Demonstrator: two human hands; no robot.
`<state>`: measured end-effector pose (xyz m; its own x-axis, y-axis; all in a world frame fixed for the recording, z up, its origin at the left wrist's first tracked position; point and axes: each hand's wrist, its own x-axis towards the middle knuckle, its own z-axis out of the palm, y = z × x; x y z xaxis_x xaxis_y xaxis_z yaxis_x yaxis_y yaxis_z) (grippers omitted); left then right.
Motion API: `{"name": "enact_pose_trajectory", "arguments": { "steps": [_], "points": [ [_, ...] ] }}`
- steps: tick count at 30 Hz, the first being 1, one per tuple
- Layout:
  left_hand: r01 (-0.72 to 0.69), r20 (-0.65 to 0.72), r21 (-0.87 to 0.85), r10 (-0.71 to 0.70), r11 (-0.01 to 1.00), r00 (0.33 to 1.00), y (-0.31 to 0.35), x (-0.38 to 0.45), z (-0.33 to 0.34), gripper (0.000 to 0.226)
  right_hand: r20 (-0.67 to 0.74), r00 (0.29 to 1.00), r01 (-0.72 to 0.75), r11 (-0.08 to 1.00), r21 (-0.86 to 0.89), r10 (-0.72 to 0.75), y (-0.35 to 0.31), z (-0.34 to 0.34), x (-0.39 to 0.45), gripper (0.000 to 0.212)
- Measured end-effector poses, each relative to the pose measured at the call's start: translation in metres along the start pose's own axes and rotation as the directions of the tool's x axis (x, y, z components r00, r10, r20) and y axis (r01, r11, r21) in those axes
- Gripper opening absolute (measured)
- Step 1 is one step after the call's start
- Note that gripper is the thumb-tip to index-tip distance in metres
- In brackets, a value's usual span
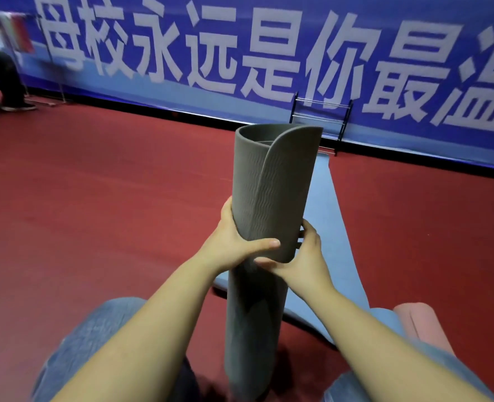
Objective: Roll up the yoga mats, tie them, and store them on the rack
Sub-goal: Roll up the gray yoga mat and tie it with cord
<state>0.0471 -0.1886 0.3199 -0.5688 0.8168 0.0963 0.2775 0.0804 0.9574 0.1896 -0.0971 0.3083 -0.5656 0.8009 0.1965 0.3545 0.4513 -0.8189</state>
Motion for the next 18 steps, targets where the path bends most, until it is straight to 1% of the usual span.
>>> {"name": "enact_pose_trajectory", "arguments": {
  "steps": [2,3,5,7,8,9,11,12,13,14,16,17,18],
  "points": [
    [0.006,-0.03,0.054,-0.004,0.999,1.0,0.008,0.0,-0.002,0.139,0.02,1.0,-0.005,1.0,-0.021,0.005,-0.005,0.001,-0.003,0.115],
    [0.024,-0.059,0.062,-0.021,0.998,0.998,0.012,-0.001,-0.003,0.138,0.04,0.999,-0.007,1.0,-0.03,0.008,-0.006,0.0,-0.005,0.116],
    [0.044,-0.1,0.055,-0.039,0.998,0.994,0.016,-0.006,-0.002,0.127,0.101,0.995,-0.013,1.0,-0.022,0.015,-0.004,-0.008,-0.006,0.116],
    [0.026,-0.139,0.038,-0.02,0.999,0.99,0.019,-0.012,0.002,0.118,0.168,0.986,0.007,0.998,0.056,-0.017,-0.011,-0.017,-0.009,0.112],
    [0.014,-0.147,0.016,-0.011,1.0,0.989,0.021,-0.015,0.004,0.115,0.154,0.987,0.033,0.993,0.115,-0.051,-0.019,-0.022,-0.01,0.111],
    [0.003,-0.147,-0.004,-0.003,1.0,0.989,0.022,-0.017,0.007,0.115,0.089,0.992,0.072,0.982,0.177,-0.089,-0.033,-0.029,-0.009,0.109],
    [-0.01,-0.142,-0.005,0.009,1.0,0.99,0.025,-0.021,0.013,0.118,-0.1,0.978,0.202,0.946,0.253,-0.182,-0.073,-0.048,0.0,0.101],
    [-0.01,-0.142,0.008,0.011,1.0,0.99,0.027,-0.024,0.017,0.12,-0.169,0.958,0.269,0.934,0.234,-0.233,-0.1,-0.06,0.007,0.096],
    [-0.012,-0.145,0.02,0.015,1.0,0.989,0.029,-0.026,0.02,0.12,-0.2,0.935,0.326,0.93,0.167,-0.292,-0.128,-0.073,0.015,0.089],
    [-0.013,-0.149,0.028,0.017,1.0,0.989,0.03,-0.028,0.023,0.12,-0.182,0.917,0.372,0.926,0.071,-0.354,-0.156,-0.085,0.023,0.082],
    [-0.034,-0.148,0.034,0.039,0.999,0.988,0.032,-0.033,0.028,0.122,-0.046,0.896,0.43,0.889,-0.158,-0.442,-0.208,-0.112,0.042,0.067],
    [-0.052,-0.144,0.04,0.057,0.998,0.988,0.031,-0.034,0.029,0.124,0.022,0.888,0.449,0.857,-0.253,-0.459,-0.232,-0.124,0.051,0.064],
    [-0.069,-0.143,0.047,0.075,0.996,0.987,0.032,-0.034,0.03,0.126,0.054,0.877,0.467,0.819,-0.333,-0.477,-0.254,-0.133,0.057,0.065]
  ]
}}
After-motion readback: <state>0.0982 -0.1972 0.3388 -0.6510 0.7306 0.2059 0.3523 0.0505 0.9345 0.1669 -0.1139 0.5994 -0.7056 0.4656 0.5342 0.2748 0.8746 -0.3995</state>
